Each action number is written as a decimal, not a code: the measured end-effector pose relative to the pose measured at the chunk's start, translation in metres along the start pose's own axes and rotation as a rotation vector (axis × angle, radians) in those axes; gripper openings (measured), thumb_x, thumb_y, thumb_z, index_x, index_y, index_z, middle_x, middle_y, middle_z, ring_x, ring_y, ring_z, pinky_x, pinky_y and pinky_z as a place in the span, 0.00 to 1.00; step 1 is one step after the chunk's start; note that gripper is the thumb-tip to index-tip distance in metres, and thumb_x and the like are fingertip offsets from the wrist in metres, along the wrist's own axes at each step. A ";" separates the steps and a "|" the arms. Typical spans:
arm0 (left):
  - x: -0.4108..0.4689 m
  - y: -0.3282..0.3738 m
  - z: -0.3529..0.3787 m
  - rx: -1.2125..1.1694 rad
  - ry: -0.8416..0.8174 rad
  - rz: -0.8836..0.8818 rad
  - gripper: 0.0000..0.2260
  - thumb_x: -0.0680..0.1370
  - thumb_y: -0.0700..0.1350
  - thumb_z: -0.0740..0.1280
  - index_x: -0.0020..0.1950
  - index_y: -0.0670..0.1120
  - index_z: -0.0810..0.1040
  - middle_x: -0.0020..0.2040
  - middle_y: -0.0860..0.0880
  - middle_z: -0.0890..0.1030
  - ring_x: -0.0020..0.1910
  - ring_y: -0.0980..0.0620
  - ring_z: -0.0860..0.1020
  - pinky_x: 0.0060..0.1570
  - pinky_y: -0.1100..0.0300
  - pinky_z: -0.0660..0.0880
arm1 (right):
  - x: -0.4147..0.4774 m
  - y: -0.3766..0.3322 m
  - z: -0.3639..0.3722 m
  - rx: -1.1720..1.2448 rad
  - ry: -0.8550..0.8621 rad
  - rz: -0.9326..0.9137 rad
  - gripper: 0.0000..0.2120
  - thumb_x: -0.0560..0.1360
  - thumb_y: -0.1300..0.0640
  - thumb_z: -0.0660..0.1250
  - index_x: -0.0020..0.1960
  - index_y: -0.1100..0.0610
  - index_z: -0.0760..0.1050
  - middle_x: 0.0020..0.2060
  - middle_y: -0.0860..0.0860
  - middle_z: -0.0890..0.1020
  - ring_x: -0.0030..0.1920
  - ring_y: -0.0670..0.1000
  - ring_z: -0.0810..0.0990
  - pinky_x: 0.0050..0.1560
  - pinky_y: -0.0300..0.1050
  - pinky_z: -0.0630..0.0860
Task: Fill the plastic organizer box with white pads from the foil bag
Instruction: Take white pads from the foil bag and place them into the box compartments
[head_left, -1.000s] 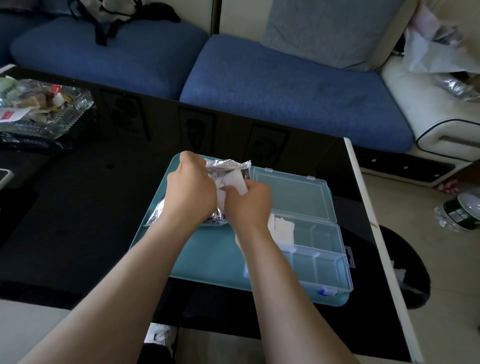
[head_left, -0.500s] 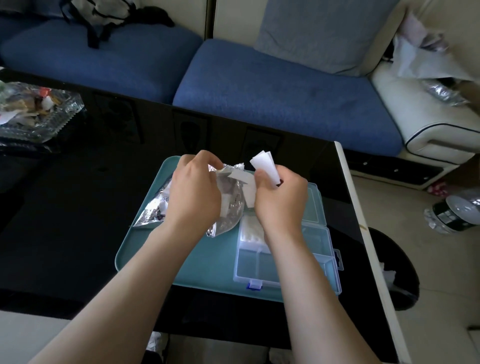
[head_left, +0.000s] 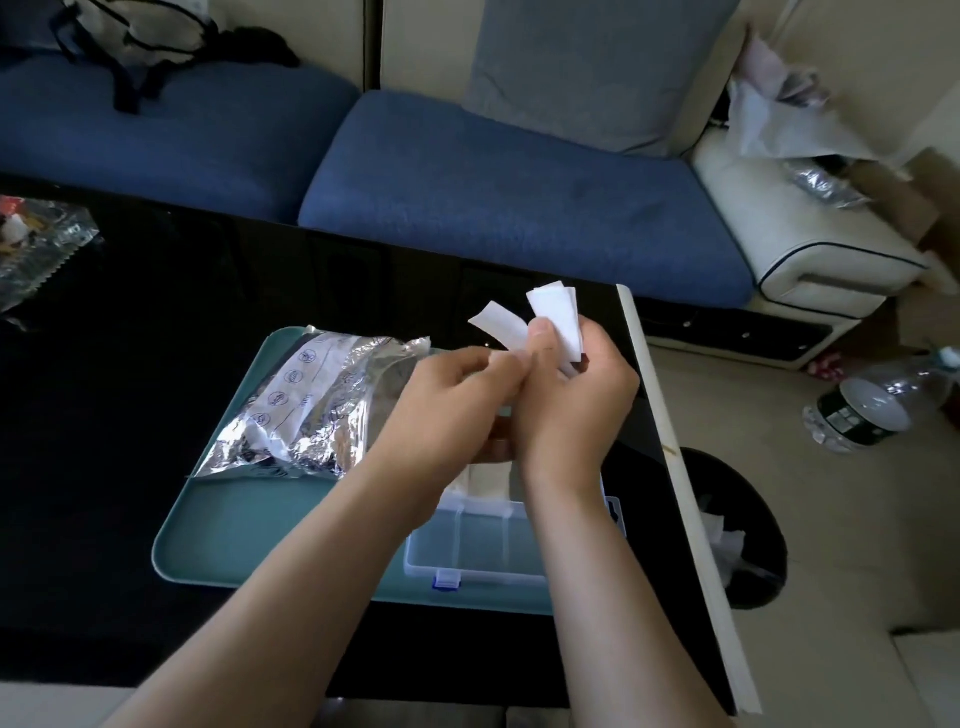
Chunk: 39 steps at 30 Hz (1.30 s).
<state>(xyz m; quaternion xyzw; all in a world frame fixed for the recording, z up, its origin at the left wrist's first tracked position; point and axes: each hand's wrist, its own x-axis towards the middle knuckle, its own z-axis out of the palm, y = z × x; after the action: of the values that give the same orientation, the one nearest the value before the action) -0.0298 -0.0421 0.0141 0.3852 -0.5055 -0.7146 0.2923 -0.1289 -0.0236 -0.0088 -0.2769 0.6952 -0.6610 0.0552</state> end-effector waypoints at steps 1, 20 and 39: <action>0.000 -0.002 0.002 -0.005 -0.006 0.002 0.12 0.85 0.47 0.65 0.55 0.42 0.86 0.49 0.42 0.88 0.43 0.47 0.87 0.44 0.53 0.84 | 0.001 0.001 -0.003 -0.020 0.006 -0.015 0.07 0.81 0.57 0.71 0.52 0.59 0.85 0.40 0.52 0.86 0.36 0.43 0.81 0.37 0.32 0.74; 0.008 -0.016 0.000 0.066 0.112 -0.033 0.07 0.84 0.42 0.69 0.58 0.40 0.82 0.53 0.40 0.85 0.43 0.42 0.88 0.45 0.54 0.86 | 0.010 0.016 -0.040 -0.126 -0.239 0.019 0.07 0.83 0.57 0.67 0.54 0.58 0.82 0.44 0.50 0.84 0.40 0.43 0.82 0.34 0.30 0.74; 0.014 -0.017 -0.023 0.260 0.117 0.033 0.10 0.84 0.39 0.67 0.46 0.40 0.84 0.44 0.38 0.86 0.40 0.43 0.88 0.44 0.50 0.86 | 0.004 -0.004 -0.037 -0.068 -0.636 0.200 0.11 0.85 0.48 0.66 0.56 0.55 0.79 0.34 0.50 0.86 0.38 0.46 0.86 0.47 0.48 0.85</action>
<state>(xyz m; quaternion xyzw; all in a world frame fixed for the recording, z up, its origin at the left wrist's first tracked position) -0.0186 -0.0595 -0.0095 0.4524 -0.5821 -0.6147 0.2805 -0.1478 0.0075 0.0009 -0.4014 0.6886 -0.5094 0.3244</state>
